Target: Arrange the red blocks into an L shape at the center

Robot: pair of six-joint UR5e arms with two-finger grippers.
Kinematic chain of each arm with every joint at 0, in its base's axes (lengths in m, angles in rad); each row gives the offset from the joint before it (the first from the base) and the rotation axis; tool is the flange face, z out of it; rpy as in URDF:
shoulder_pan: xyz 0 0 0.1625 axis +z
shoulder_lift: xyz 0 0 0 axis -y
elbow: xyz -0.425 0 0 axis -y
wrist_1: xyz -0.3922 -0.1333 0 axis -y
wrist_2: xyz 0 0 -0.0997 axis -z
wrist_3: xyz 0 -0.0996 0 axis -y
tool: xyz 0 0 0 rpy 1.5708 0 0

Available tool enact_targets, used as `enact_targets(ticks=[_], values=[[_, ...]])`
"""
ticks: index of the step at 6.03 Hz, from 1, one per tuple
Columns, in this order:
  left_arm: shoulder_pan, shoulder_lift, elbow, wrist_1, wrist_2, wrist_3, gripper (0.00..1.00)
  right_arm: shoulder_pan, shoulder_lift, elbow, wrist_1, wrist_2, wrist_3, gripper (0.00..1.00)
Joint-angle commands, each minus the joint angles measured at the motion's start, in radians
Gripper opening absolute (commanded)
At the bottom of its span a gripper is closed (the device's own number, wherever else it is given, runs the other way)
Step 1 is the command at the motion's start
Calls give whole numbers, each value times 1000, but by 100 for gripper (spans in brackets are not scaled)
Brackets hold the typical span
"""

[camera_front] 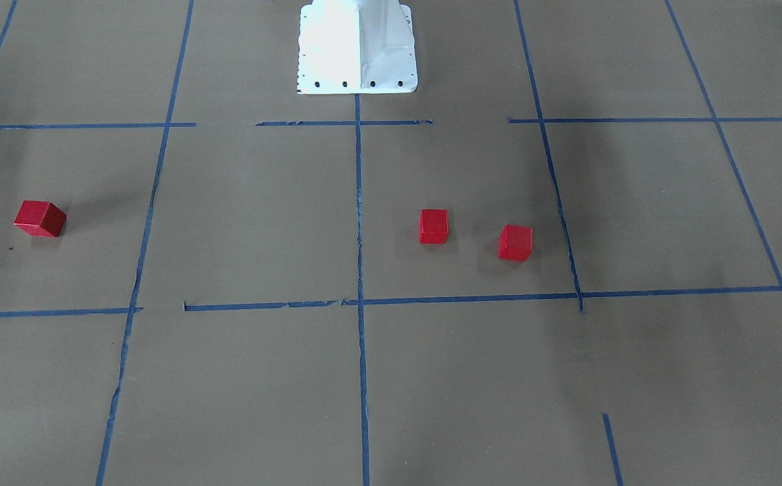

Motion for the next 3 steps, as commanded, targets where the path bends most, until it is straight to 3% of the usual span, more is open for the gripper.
enact_targets(ticks=[1, 3], values=[[-18, 3, -7, -14, 4, 3, 100, 0, -16, 9, 2, 1, 2, 100], [-18, 3, -21, -13, 7, 0, 100, -2, -12, 7, 2, -2, 3, 100]])
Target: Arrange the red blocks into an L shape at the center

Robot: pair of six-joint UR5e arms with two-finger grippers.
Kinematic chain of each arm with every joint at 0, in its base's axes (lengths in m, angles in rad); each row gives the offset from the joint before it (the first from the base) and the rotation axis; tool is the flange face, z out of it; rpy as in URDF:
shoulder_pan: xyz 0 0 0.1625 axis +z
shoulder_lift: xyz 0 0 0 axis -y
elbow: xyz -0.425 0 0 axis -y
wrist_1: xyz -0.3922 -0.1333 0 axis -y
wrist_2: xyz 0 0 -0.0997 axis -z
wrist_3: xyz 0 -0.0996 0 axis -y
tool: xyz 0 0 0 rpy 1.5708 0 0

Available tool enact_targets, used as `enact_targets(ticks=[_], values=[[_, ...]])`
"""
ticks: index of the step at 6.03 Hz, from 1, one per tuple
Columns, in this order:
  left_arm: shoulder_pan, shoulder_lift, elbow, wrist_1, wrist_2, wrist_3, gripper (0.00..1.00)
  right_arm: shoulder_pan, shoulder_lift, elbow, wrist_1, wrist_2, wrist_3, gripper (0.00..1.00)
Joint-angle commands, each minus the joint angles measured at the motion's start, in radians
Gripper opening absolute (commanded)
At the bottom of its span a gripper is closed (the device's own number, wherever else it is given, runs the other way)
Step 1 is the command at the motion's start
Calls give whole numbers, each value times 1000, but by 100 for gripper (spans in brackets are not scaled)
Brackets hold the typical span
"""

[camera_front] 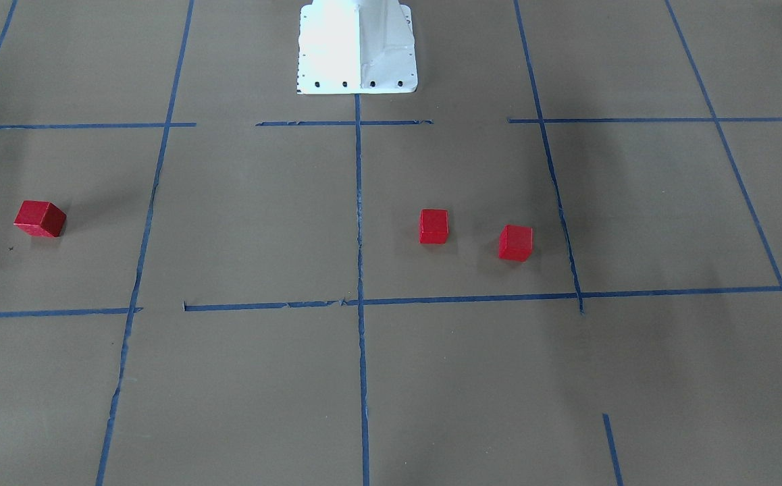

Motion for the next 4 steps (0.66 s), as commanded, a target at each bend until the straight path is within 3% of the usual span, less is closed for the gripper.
enact_targets(ticks=[1, 4], values=[[-1, 3, -8, -1, 3, -1, 100, -1, -2, 5, 0, 5, 16, 100], [-1, 3, -9, -4, 3, -3, 100, -1, -3, 16, 2, 6, 8, 100]])
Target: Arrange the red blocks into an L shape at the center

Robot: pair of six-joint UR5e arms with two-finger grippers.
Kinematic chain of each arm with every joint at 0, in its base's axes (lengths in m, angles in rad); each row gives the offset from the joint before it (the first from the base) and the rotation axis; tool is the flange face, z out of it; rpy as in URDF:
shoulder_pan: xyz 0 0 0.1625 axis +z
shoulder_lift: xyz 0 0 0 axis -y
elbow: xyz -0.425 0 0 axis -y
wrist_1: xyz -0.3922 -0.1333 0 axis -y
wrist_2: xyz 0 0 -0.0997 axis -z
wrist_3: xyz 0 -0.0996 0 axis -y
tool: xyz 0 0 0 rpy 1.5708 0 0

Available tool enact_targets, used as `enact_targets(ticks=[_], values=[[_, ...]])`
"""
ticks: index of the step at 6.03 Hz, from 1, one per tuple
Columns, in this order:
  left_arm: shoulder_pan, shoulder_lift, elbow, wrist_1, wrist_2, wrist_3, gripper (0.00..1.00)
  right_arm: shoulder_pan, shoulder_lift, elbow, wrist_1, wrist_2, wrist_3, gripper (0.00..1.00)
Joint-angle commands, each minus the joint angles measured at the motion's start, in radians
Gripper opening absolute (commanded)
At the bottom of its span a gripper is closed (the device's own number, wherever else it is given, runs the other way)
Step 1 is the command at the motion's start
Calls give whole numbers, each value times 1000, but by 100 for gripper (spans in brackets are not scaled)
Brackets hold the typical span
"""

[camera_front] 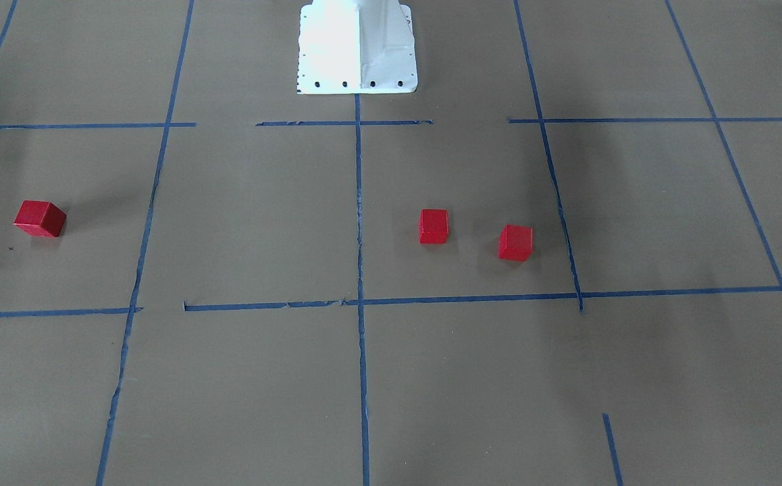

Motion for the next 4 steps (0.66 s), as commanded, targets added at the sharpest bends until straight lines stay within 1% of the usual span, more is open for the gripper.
enact_targets(ticks=[1, 2, 3, 4], values=[[0, 0, -2, -1, 0, -3, 100, -27, 3, 2, 48, 1, -2, 100], [0, 0, -8, -4, 0, -3, 100, -78, 1, -5, 155, 3, 45, 100], [0, 2, -12, -4, 0, -2, 100, -162, 13, 2, 162, 0, 181, 100], [0, 0, -11, -5, 0, -3, 100, -217, 50, 4, 200, -2, 298, 100]])
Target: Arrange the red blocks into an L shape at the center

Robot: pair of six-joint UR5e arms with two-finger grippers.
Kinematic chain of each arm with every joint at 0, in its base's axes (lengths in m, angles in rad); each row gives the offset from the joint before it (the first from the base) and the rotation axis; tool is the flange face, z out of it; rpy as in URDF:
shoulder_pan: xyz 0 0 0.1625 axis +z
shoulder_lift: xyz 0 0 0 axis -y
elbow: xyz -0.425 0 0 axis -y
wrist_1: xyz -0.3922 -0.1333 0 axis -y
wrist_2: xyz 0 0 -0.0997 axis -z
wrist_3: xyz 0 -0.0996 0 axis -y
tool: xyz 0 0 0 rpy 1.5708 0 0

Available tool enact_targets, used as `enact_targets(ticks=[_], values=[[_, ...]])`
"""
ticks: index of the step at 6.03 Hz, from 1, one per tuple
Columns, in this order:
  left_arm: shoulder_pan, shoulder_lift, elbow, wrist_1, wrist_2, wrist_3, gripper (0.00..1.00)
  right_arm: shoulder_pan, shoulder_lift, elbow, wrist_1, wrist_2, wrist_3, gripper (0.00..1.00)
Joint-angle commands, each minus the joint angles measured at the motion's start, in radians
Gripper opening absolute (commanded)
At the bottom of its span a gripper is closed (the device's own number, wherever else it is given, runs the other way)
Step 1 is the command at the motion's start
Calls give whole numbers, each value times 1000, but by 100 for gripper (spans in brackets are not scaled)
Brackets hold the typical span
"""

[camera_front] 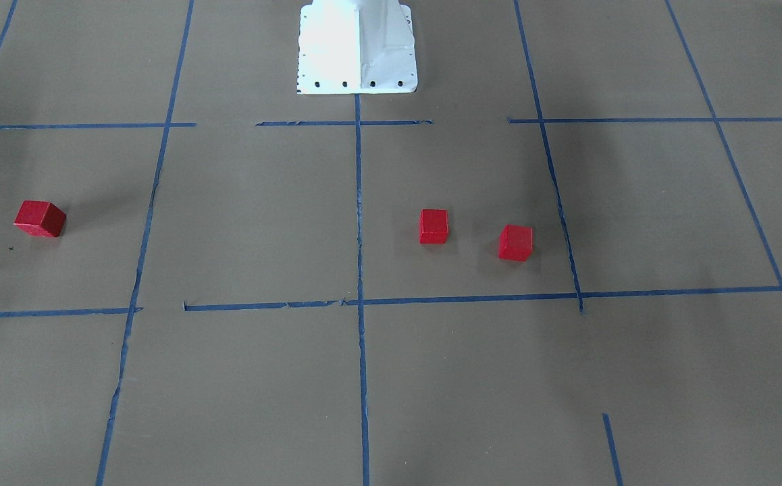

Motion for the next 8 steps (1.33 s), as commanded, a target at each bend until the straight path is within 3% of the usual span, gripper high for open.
enact_targets(ticks=[1, 3, 5, 8], values=[[0, -1, -4, -1, 0, -1, 100, -143, 33, -4, 182, -20, 313, 100], [0, -1, -2, -1, 0, 1, 100, -269, 76, -8, 253, -155, 591, 100], [0, -2, -4, -1, 0, -1, 100, -284, 18, -42, 254, -202, 538, 99], [0, -2, -11, -3, 0, -1, 100, -347, 30, -71, 256, -209, 536, 99]])
